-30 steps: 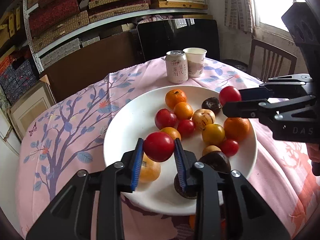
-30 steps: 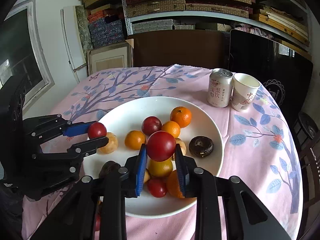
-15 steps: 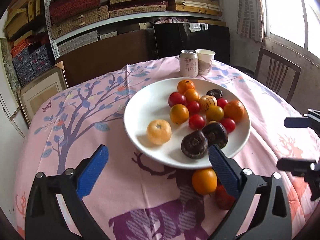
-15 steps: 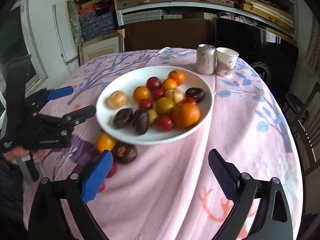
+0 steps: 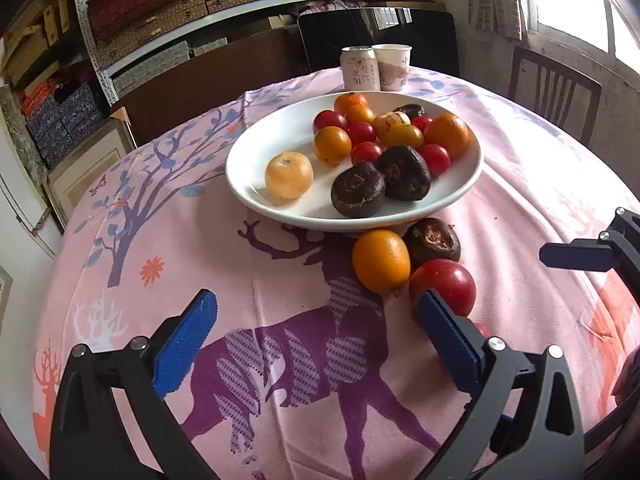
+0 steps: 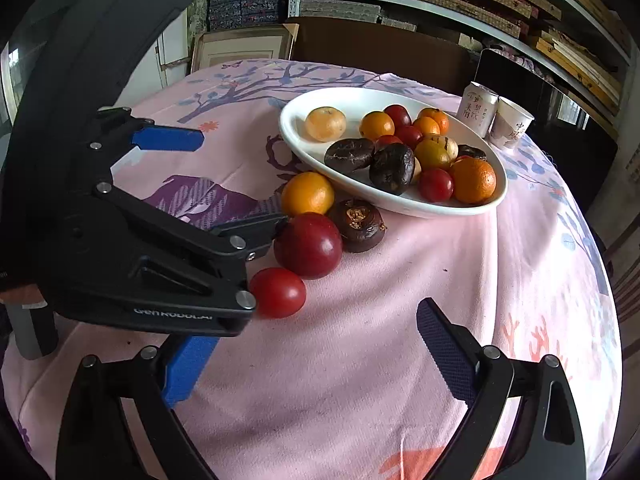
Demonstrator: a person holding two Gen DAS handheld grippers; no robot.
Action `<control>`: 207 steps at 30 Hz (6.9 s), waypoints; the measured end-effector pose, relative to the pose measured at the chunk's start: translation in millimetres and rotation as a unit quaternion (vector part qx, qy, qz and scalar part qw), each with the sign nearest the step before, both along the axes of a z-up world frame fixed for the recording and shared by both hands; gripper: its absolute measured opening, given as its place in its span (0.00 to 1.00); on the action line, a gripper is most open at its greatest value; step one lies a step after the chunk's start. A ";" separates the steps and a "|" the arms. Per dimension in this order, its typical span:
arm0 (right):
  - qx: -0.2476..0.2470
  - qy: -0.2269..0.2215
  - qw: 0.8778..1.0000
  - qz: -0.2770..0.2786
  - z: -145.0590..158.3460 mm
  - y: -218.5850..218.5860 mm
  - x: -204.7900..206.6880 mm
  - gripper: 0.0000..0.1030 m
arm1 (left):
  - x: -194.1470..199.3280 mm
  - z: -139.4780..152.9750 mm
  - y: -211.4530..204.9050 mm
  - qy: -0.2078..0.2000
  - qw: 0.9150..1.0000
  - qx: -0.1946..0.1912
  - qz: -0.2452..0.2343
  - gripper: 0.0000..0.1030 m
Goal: Organize fruits
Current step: 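Grasp a large red tomato with the left tool while the right tool grasps a small one, then release both red tomatoes onto the plate, then grasp an orange with the left tool while the right tool grasps a dark brown fruit, then place the orange and dark brown fruit on the plate and open both tools, then move both tools away from the plate toward a lone red tomato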
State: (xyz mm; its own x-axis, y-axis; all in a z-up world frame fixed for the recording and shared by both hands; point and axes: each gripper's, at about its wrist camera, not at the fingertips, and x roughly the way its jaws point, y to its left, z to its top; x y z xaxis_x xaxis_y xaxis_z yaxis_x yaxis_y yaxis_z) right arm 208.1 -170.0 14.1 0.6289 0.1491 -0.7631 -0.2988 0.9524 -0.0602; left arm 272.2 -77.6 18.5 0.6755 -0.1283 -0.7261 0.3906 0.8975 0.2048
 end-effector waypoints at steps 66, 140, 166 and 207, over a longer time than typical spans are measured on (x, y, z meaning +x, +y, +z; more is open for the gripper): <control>0.121 -0.057 0.988 -0.076 57.6 -106.7 114.1 0.97 | 84.6 44.8 17.4 -0.045 0.988 -0.133 0.057 0.96; 0.022 -0.100 0.984 -0.147 65.5 -75.3 88.6 0.96 | 30.3 57.2 -16.4 -0.124 0.992 -0.024 -0.009 0.96; 0.051 -0.066 0.987 -0.141 25.3 -74.5 46.4 0.97 | -23.5 -6.5 120.1 0.030 0.979 -0.084 0.182 0.96; 0.012 -0.084 0.981 -0.172 13.8 -57.8 44.3 0.97 | 52.0 9.5 158.9 -0.056 0.961 -0.093 0.253 0.96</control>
State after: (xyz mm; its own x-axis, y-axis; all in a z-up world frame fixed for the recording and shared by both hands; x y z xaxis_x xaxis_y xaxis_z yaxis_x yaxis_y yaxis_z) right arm 252.4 -227.8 27.9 0.7614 -0.0774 -0.6437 0.0534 0.9970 -0.0567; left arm 324.2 81.3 28.0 0.7581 0.1181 -0.6413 -0.1217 0.9918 0.0387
